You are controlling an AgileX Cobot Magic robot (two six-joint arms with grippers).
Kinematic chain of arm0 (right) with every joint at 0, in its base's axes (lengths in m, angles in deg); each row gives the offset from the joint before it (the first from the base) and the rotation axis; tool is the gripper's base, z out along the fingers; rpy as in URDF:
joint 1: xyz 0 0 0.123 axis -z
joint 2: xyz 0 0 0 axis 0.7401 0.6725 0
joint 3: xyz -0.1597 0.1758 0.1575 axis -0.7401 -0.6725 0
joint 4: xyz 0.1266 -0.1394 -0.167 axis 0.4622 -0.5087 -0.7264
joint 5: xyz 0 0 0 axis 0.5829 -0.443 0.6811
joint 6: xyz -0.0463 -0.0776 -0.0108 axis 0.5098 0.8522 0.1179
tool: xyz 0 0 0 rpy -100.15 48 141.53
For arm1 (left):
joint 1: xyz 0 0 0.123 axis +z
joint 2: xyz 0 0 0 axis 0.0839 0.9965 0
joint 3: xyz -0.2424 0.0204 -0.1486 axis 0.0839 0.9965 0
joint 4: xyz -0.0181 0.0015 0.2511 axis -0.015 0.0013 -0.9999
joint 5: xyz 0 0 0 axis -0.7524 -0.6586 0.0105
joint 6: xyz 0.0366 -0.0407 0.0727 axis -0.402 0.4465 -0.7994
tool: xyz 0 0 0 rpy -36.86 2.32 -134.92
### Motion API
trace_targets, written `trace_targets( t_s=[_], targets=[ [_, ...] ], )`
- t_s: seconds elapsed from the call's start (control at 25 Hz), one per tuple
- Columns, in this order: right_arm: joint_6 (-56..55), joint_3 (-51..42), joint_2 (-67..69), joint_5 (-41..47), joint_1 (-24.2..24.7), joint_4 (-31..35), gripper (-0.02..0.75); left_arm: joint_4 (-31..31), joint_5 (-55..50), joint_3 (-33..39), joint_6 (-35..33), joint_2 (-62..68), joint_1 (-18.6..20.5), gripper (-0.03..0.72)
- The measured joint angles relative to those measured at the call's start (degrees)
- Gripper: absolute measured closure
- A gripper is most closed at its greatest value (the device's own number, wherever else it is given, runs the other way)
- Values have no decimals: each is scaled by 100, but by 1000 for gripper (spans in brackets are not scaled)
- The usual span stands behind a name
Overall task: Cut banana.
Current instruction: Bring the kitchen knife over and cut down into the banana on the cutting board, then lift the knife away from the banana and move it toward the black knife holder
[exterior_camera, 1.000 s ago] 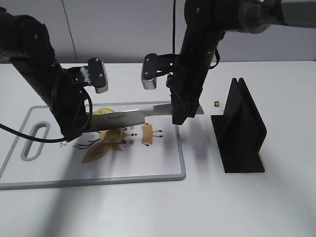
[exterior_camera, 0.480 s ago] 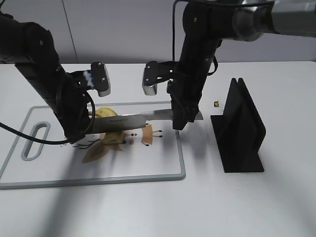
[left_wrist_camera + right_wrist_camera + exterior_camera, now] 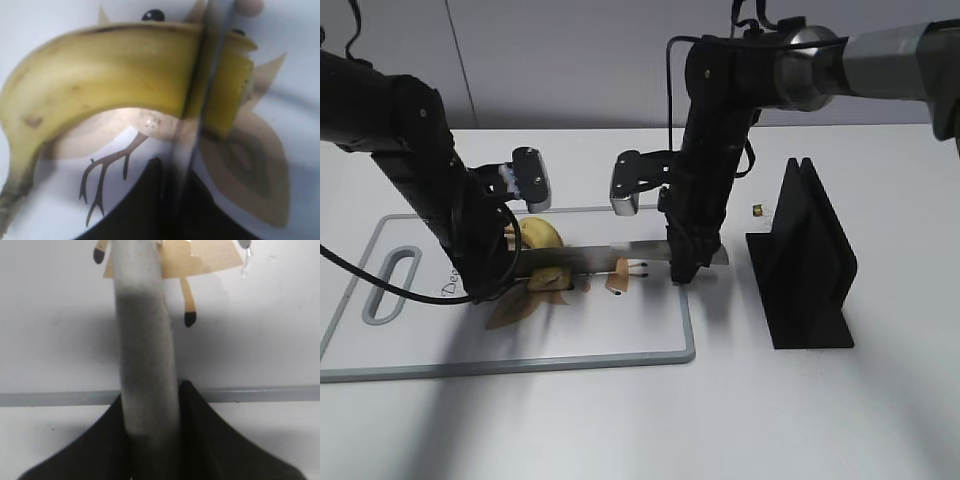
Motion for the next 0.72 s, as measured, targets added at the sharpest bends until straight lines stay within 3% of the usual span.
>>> trace_targets(
  t_s=[0.72],
  targets=[
    [0,-65,-318,-62,-13,87,546,-85,-74,118,19,-472,-1,666]
  ],
)
